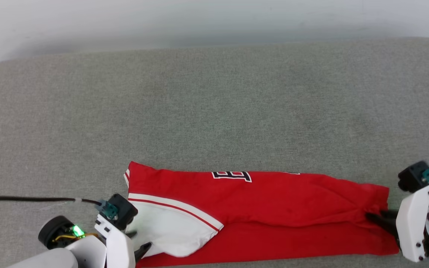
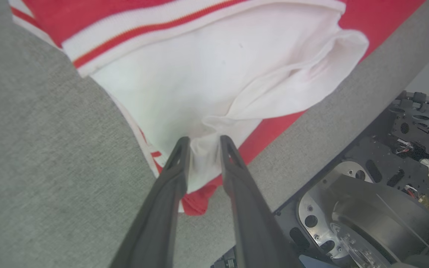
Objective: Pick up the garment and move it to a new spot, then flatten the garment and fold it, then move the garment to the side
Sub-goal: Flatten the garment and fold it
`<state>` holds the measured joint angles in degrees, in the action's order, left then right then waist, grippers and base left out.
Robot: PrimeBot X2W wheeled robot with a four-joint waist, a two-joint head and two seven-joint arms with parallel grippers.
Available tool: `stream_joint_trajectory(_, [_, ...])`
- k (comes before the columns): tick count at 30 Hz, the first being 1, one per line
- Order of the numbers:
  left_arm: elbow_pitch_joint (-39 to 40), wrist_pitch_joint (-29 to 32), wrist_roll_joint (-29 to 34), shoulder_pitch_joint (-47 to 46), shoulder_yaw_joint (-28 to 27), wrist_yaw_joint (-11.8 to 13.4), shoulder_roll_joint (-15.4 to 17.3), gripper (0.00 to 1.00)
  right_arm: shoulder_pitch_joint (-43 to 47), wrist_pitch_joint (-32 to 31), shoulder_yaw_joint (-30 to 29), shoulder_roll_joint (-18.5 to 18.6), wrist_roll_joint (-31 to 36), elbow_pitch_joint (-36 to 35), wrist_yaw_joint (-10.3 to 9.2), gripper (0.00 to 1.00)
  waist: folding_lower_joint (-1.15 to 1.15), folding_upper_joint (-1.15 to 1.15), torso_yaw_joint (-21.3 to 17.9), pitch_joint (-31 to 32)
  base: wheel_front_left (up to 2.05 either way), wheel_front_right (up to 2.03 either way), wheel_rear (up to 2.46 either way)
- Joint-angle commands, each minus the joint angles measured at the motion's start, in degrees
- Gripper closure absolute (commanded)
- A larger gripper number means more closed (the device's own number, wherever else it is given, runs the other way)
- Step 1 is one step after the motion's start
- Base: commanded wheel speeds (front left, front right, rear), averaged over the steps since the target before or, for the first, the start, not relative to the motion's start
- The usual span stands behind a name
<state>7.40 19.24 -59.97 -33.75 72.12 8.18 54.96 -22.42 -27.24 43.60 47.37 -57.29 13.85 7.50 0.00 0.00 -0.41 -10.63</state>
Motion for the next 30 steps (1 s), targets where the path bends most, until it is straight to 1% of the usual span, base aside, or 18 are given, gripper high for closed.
stream_joint_trajectory(1, [0.6, -1.2, 0.8, -0.5, -0.6, 0.7, 0.2, 0.0, -0.8, 1.0, -1.0, 0.0, 0.4, -0.8, -0.02, 0.0, 0.0, 0.0, -0.3, 0.6, 0.0, 0.0, 0.0])
stream_joint_trajectory(4, [2.0, -4.5, 2.6, -0.7, -1.8, 2.5, 0.8, 0.0, -0.8, 2.7, -3.0, 0.9, 0.6, -3.1, -0.02, 0.0, 0.0, 0.0, -0.4, 1.3, 0.0, 0.0, 0.0])
stream_joint_trajectory(7, [3.1, -9.4, 4.4, -0.5, -3.9, 5.6, 0.8, 0.0, -0.5, 4.6, -6.0, 1.6, 0.8, -5.4, -0.02, 0.0, 0.0, 0.0, -0.5, 1.8, 0.0, 0.0, 0.0])
stream_joint_trajectory(10, [3.5, -14.8, 6.1, 0.7, -5.9, 9.8, -0.1, 0.0, 0.6, 6.8, -9.7, 1.8, 1.0, -6.4, -0.02, 0.0, 0.0, 0.0, -0.4, 1.9, 0.0, 0.0, 0.0])
stream_joint_trajectory(13, [3.2, -21.2, 7.3, 1.9, -8.7, 14.2, -1.2, 0.0, 2.6, 7.9, -13.7, 1.6, 0.7, -5.6, -0.02, 0.0, 0.0, 0.0, -0.3, 1.8, 0.0, 0.0, 0.0])
stream_joint_trajectory(17, [2.0, -29.1, 9.2, 4.0, -11.3, 19.9, -2.8, 0.0, 6.0, 7.7, -18.6, 0.6, -0.6, -3.9, -0.02, 0.0, 0.0, 0.0, 0.0, 1.5, 0.0, 0.0, 0.0])
stream_joint_trajectory(19, [1.4, -31.9, 9.9, 5.3, -13.0, 22.7, -3.3, 0.0, 8.4, 6.9, -20.3, -0.1, -1.4, -3.1, -0.02, 0.0, 0.0, 0.0, 0.2, 1.4, 0.0, 0.0, 0.0])
stream_joint_trajectory(21, [1.0, -33.4, 10.7, 6.8, -14.7, 25.3, -4.2, 0.0, 10.2, 6.0, -21.8, -0.7, -2.4, -2.6, -0.02, 0.0, 0.0, 0.0, 0.3, 1.2, 0.0, 0.0, 0.0])
stream_joint_trajectory(24, [0.9, -34.3, 12.5, 9.5, -17.8, 28.6, -6.0, 0.0, 12.8, 4.1, -23.6, -2.4, -4.1, -1.7, -0.02, 0.0, 0.0, 0.0, 0.5, 0.8, 0.0, 0.0, 0.0])
stream_joint_trajectory(27, [1.5, -34.5, 16.2, 12.2, -22.1, 30.7, -8.5, 0.0, 14.6, 2.4, -24.8, -3.9, -4.8, -0.9, -0.02, 0.0, 0.0, 0.0, 0.9, 0.1, 0.0, 0.0, 0.0])
stream_joint_trajectory(30, [1.8, -34.5, 20.6, 15.9, -26.5, 31.8, -11.5, 0.0, 15.7, 1.0, -25.9, -5.8, -5.6, 0.0, -0.02, 0.0, 0.0, 0.0, 1.4, -0.5, 0.0, 0.0, 0.0])
